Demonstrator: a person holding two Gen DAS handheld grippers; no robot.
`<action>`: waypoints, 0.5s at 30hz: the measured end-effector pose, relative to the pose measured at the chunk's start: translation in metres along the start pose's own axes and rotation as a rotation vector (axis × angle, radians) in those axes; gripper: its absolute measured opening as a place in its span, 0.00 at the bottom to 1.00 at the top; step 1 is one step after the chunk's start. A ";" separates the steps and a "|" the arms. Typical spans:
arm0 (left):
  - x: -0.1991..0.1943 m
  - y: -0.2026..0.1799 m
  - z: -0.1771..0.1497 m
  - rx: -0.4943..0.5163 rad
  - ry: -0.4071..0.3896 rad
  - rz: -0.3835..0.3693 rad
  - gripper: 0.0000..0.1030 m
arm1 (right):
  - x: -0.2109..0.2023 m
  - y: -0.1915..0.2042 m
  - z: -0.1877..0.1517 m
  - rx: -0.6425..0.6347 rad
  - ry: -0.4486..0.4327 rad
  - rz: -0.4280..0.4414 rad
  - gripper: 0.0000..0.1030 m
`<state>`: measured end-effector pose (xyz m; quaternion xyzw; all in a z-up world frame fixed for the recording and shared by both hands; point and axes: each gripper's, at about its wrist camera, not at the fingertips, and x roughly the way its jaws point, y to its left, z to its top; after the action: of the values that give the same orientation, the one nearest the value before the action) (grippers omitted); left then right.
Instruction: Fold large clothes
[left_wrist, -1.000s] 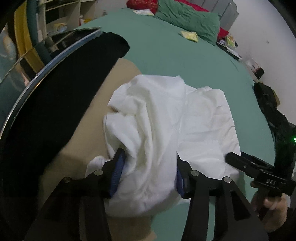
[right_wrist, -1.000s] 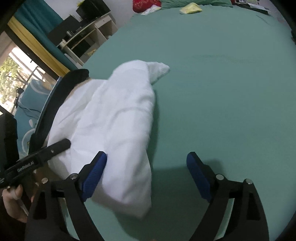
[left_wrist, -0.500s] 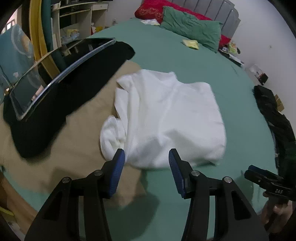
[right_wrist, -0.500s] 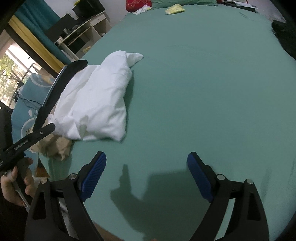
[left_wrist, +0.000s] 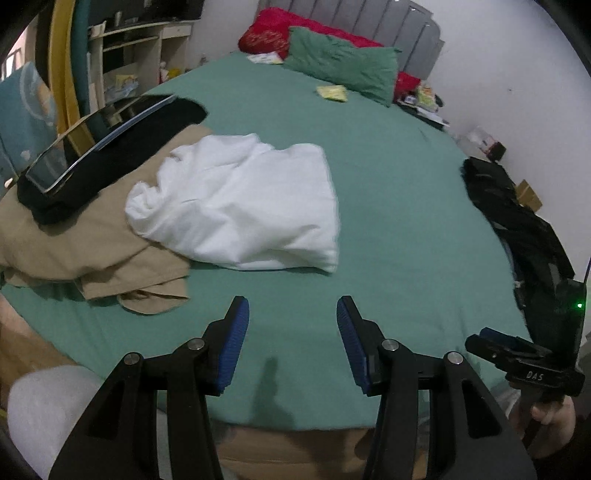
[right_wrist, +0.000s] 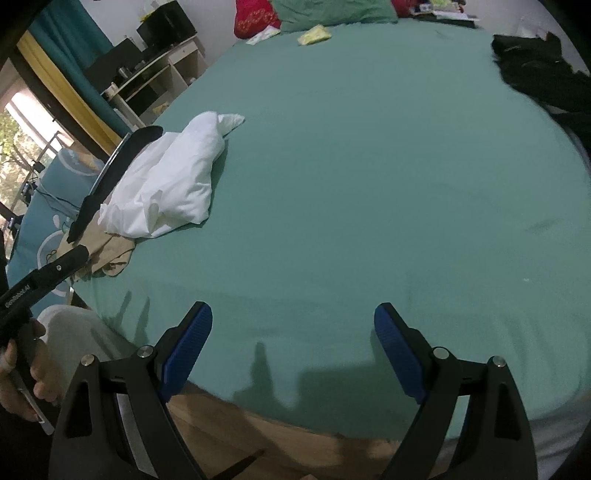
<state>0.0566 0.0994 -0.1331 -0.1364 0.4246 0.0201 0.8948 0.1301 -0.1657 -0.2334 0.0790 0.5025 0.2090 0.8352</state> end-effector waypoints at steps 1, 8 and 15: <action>-0.005 -0.009 -0.001 0.010 -0.007 -0.006 0.51 | -0.007 -0.002 -0.002 0.000 -0.011 -0.005 0.86; -0.042 -0.074 0.006 0.120 -0.077 -0.019 0.51 | -0.068 -0.022 0.001 0.007 -0.128 -0.073 0.86; -0.090 -0.137 0.023 0.241 -0.215 -0.003 0.51 | -0.147 -0.027 0.013 -0.015 -0.312 -0.163 0.86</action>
<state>0.0379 -0.0187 -0.0195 -0.0258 0.3255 -0.0180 0.9450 0.0887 -0.2517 -0.1177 0.0633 0.3700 0.1295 0.9178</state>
